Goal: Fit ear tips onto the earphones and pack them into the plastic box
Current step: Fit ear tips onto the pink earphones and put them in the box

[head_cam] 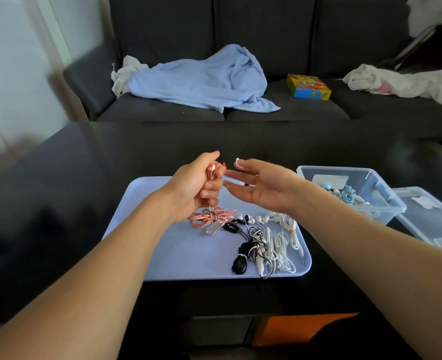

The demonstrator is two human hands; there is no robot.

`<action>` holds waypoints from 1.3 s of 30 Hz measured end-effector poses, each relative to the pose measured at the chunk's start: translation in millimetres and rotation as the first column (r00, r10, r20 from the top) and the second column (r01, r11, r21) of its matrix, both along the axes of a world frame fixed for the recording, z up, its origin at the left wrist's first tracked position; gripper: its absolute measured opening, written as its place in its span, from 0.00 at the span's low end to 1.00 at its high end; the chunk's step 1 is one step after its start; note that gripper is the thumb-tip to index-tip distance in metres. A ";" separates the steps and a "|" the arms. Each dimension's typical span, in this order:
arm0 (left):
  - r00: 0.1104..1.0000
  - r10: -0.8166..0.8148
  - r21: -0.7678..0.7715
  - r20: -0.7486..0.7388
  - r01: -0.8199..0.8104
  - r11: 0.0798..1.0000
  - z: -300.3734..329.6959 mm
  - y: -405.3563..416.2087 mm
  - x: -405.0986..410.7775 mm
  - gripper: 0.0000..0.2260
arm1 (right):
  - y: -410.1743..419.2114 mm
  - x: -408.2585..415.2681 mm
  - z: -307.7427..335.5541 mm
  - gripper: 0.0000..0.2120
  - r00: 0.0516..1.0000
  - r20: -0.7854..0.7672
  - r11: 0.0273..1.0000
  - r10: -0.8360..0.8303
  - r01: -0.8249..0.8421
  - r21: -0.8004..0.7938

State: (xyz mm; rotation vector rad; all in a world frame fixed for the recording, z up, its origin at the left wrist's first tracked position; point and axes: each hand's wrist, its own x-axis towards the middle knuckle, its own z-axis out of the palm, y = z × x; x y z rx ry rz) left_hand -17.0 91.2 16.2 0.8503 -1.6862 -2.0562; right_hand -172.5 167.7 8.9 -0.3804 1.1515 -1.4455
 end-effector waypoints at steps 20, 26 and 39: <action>0.948 0.301 -0.466 0.102 -0.222 0.857 -9.6 3.6 -14.5 0.15 | 10.6 3.4 4.8 0.10 0.997 0.014 0.993 -0.071 0.072 -0.096; 0.947 0.316 -0.450 0.063 -0.255 0.856 -11.5 5.7 -19.0 0.12 | 10.2 -0.7 2.2 0.10 0.994 0.025 0.986 -0.107 0.109 -0.126; 0.942 0.332 -0.520 -0.051 -0.309 0.796 -10.6 10.2 -21.6 0.07 | 12.9 -4.5 2.5 0.10 0.992 -0.046 0.986 -0.115 0.109 -0.130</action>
